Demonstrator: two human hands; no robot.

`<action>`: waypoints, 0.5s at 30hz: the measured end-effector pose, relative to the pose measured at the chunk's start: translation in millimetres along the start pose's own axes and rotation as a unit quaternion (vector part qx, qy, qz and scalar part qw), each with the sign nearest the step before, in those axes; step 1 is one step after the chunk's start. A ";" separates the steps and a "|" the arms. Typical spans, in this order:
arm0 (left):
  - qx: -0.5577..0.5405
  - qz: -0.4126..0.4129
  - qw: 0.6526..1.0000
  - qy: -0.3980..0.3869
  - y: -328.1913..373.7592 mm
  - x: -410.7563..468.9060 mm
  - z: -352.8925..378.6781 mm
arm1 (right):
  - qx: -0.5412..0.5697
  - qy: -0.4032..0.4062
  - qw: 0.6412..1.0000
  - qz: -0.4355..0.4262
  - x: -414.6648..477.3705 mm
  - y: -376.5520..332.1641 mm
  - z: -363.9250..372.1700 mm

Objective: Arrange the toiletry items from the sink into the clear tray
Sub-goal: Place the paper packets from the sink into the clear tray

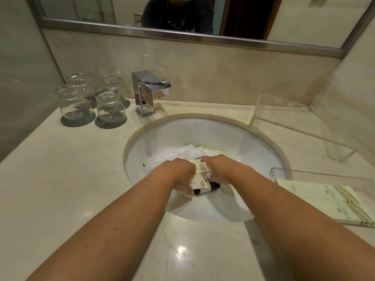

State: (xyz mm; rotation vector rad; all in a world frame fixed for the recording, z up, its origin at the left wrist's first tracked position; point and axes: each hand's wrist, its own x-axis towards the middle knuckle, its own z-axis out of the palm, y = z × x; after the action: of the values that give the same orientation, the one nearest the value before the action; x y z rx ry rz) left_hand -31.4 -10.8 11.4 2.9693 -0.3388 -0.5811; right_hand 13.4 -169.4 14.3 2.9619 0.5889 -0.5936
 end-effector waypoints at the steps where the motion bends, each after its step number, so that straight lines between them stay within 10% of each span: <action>1: -0.006 0.000 1.000 -0.003 0.7 0.5 0.0 | 0.000 0.001 1.000 0.004 0.3 2.0 1.9; 15: -0.097 0.006 0.995 0.003 -2.8 -7.0 -9.9 | -0.004 0.066 0.997 0.042 -4.7 0.4 1.1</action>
State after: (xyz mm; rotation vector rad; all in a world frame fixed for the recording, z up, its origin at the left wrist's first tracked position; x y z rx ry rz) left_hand -33.4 -5.9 22.7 2.7800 -0.2807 -0.5696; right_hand 9.1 -171.6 15.1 3.0170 0.4713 -0.3911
